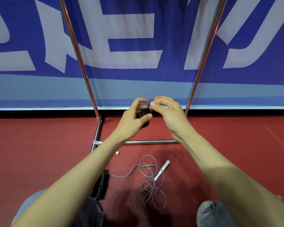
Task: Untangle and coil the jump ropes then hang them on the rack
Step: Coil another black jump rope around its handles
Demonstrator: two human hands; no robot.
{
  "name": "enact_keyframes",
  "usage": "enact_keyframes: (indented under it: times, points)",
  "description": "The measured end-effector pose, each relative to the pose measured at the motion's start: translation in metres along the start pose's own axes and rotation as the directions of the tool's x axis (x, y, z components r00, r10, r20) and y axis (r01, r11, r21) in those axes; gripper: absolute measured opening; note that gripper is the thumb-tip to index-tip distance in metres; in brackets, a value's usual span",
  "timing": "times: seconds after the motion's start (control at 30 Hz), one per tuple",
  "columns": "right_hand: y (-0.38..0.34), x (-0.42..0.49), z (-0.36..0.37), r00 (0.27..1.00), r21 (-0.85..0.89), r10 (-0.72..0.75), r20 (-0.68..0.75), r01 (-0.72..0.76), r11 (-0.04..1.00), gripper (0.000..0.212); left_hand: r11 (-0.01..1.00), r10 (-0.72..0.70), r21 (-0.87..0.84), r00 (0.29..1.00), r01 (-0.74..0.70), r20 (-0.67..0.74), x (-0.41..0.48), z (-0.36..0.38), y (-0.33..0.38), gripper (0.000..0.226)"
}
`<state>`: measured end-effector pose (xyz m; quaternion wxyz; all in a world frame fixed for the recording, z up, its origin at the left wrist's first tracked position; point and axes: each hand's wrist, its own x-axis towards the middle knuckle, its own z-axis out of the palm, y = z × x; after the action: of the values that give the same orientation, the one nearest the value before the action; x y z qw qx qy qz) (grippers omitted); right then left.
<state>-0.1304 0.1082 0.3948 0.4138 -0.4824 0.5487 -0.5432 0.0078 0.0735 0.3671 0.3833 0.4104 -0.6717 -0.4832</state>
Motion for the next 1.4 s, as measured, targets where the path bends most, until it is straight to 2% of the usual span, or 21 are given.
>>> enact_keyframes:
  times: [0.3, 0.4, 0.5, 0.53, 0.7, 0.8, 0.97, 1.17, 1.33, 1.4]
  points:
    - [0.004, -0.009, 0.003, 1.000, -0.119, 0.013, 0.011, -0.012, 0.993, 0.010, 0.937, 0.029, 0.348, 0.999, -0.036, 0.023, 0.000, -0.005, -0.019, 0.042]
    - [0.005, -0.010, 0.005, 0.998, -0.069, 0.047, 0.040, -0.044, 0.997, 0.018, 0.910, 0.055, 0.410, 0.998, -0.061, 0.025, -0.001, -0.006, -0.022, 0.039]
    - [0.000, -0.001, -0.006, 0.987, 0.078, 0.155, 0.032, -0.157, 0.985, 0.015, 0.924, 0.088, 0.374, 0.996, -0.077, -0.012, -0.003, -0.006, -0.021, 0.043]
    - [-0.001, 0.003, -0.012, 0.983, 0.077, 0.181, 0.024, -0.182, 0.980, 0.012, 0.922, 0.109, 0.375, 0.994, -0.093, -0.024, -0.004, -0.005, -0.022, 0.042]
    - [0.007, 0.015, -0.029, 0.997, -0.236, 0.075, -0.017, -0.077, 0.969, 0.009, 0.929, 0.143, 0.341, 0.989, -0.142, 0.024, -0.013, 0.003, -0.025, 0.037]
    - [0.015, 0.018, -0.022, 0.995, -0.239, 0.088, -0.036, -0.094, 0.967, 0.014, 0.920, 0.140, 0.367, 0.990, -0.140, 0.026, -0.012, 0.006, -0.024, 0.040]
    - [0.018, 0.021, -0.021, 0.980, -0.170, 0.157, -0.122, -0.176, 0.970, 0.026, 0.952, 0.008, 0.304, 0.996, -0.033, 0.085, -0.014, 0.015, -0.012, 0.028]
    - [0.029, 0.023, -0.019, 0.955, -0.079, 0.197, -0.221, -0.219, 0.973, 0.027, 0.933, -0.060, 0.360, 0.993, 0.021, 0.098, -0.009, 0.021, -0.028, 0.037]
    - [0.046, 0.025, -0.019, 0.968, -0.206, 0.187, -0.165, -0.220, 0.954, 0.028, 0.901, -0.072, 0.432, 0.995, 0.034, 0.072, -0.019, 0.022, -0.040, 0.043]
    - [0.047, 0.025, -0.022, 0.978, -0.281, 0.140, -0.152, -0.179, 0.943, 0.022, 0.926, -0.112, 0.373, 0.989, 0.068, 0.098, -0.024, 0.022, -0.036, 0.043]
